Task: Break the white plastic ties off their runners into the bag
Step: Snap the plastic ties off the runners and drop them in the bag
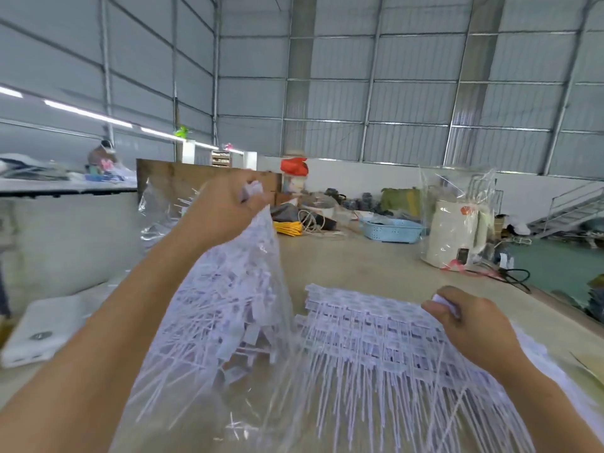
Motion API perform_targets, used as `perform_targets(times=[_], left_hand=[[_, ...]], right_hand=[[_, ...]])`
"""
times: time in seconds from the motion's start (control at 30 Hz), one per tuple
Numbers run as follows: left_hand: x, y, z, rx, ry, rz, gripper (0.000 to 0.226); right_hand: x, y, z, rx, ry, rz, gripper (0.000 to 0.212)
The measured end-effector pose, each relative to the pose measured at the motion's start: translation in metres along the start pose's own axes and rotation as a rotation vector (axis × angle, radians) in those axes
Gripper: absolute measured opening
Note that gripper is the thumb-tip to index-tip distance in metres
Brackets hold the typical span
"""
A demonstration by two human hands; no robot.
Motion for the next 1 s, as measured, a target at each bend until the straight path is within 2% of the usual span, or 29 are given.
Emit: perform_targets(times=[0.07,0.13,0.2,0.33,0.4,0.47,0.57,0.63,0.67,0.7,0.73,0.77,0.83,0.9,0.93,1.0], left_hand=[[0.040,-0.001,0.016,0.189,0.217,-0.037,0.040],[0.075,-0.008,0.036,0.329,0.305,-0.066,0.046],[0.098,-0.018,0.054,0.367,0.368,-0.101,0.044],[0.128,-0.039,0.081,0.491,0.492,-0.230,0.084],[0.135,-0.044,0.086,0.476,0.453,-0.254,0.095],[0.131,-0.041,0.084,0.441,0.481,-0.248,0.095],[0.102,-0.032,0.072,0.394,0.727,-0.232,0.082],[0.068,-0.026,0.063,0.260,0.843,-0.139,0.066],[0.048,-0.024,0.062,0.134,0.769,-0.058,0.053],[0.026,-0.025,0.065,0.017,0.586,0.030,0.040],[0.002,-0.030,0.070,-0.050,0.321,0.098,0.029],[-0.022,-0.035,0.079,-0.039,0.051,0.133,0.021],[-0.062,-0.048,0.112,0.182,-0.282,0.098,0.023],[-0.091,-0.061,0.149,0.489,-0.465,0.032,0.036],[-0.101,-0.067,0.164,0.598,-0.553,0.012,0.036],[-0.106,-0.072,0.182,0.654,-0.733,-0.017,0.028]], right_hand=[[0.003,-0.001,0.000,0.004,-0.001,0.009,0.022],[0.005,-0.001,0.001,0.014,0.003,0.017,0.022],[0.007,-0.001,0.003,0.021,-0.003,0.009,0.020],[0.008,-0.002,0.002,0.024,-0.001,0.003,0.018],[0.008,-0.003,0.002,0.025,0.017,-0.021,0.022],[0.009,-0.004,0.001,0.017,0.036,-0.051,0.023],[0.015,-0.005,-0.001,-0.002,0.051,-0.092,0.016],[0.017,-0.004,-0.003,-0.007,0.068,-0.099,0.012],[0.019,-0.003,-0.004,-0.007,0.091,-0.099,0.011],[0.020,-0.002,-0.005,-0.004,0.148,-0.096,0.010],[0.022,-0.002,-0.006,-0.001,0.234,-0.086,0.014],[0.024,-0.002,-0.006,0.009,0.330,-0.070,0.020],[0.027,-0.001,-0.005,0.053,0.455,-0.054,0.033],[0.026,0.000,-0.002,0.096,0.465,-0.081,0.040],[0.025,0.000,0.000,0.110,0.459,-0.091,0.040],[0.020,0.001,0.001,0.124,0.443,-0.079,0.039]])
Point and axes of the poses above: each hand's wrist, its own y-axis towards the middle knuckle, its own z-axis out of the palm, x = y × z, the point moved 2 cm from there along y, towards the middle knuckle, and after that the axes turned 5 degrees about y, right-handed, at the moved point
